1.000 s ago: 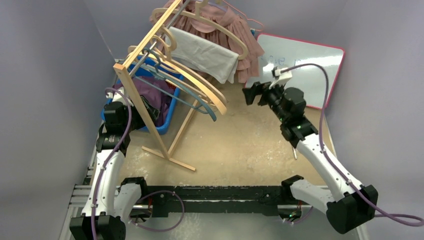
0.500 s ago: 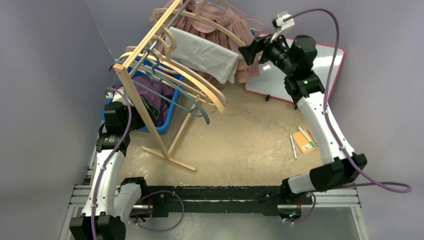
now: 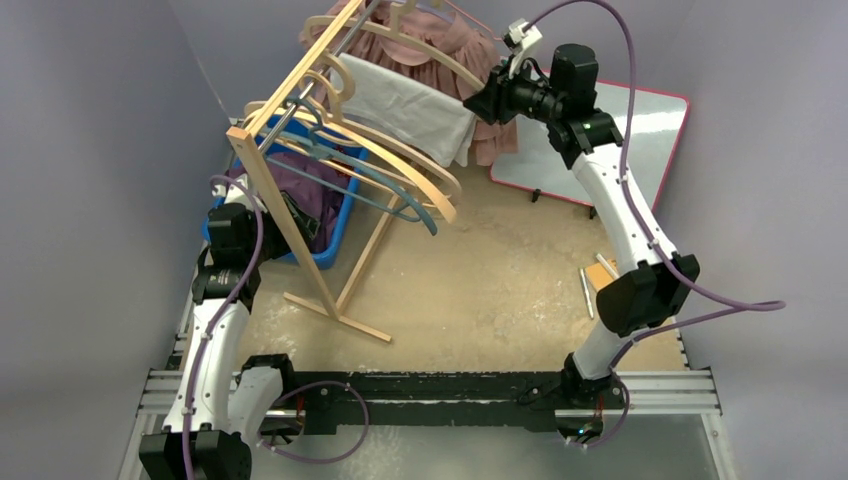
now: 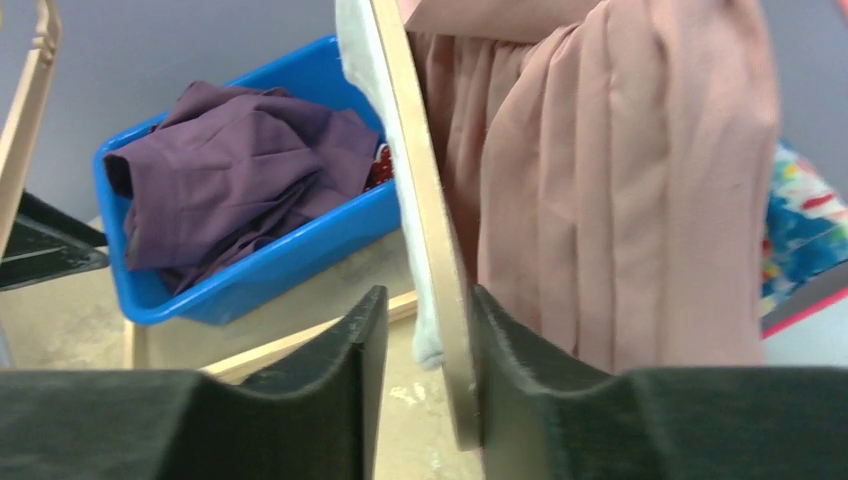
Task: Remove the skirt from the hanger
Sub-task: Pick up the hanger from the clothesline.
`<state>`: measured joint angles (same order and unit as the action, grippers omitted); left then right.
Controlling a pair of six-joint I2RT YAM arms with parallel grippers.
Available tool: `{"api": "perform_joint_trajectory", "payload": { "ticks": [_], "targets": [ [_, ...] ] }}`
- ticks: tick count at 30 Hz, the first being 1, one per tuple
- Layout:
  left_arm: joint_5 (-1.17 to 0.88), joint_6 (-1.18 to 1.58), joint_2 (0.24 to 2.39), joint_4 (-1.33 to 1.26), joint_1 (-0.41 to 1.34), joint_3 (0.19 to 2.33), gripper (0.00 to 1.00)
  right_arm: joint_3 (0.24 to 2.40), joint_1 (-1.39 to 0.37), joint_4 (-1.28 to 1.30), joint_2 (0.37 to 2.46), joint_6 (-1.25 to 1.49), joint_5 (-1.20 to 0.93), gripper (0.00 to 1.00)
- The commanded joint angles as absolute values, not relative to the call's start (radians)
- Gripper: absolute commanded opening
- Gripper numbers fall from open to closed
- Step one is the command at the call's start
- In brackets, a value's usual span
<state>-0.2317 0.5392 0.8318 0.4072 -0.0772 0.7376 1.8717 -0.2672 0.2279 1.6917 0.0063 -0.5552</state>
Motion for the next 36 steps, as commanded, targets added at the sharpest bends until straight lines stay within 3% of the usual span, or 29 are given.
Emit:
{"api": "perform_joint_trajectory", "payload": {
  "ticks": [1, 9, 26, 36],
  "targets": [
    [-0.234, 0.543, 0.835, 0.359, -0.081, 0.735, 0.89, 1.888, -0.265, 0.240, 1.676, -0.004, -0.650, 0.31],
    [-0.233, 0.542, 0.835, 0.359, -0.083, 0.735, 0.89, 1.810, -0.265, 0.118, 1.647, 0.071, -0.702, 0.00],
    [-0.231, 0.544, 0.831, 0.361, -0.083, 0.734, 0.89, 1.521, -0.265, -0.664, 1.530, 0.626, -0.875, 0.00],
    [-0.231, 0.545, 0.836, 0.359, -0.083, 0.734, 0.89, 1.296, -0.265, -1.064, 1.487, 1.106, -0.829, 0.00]
  ]
}}
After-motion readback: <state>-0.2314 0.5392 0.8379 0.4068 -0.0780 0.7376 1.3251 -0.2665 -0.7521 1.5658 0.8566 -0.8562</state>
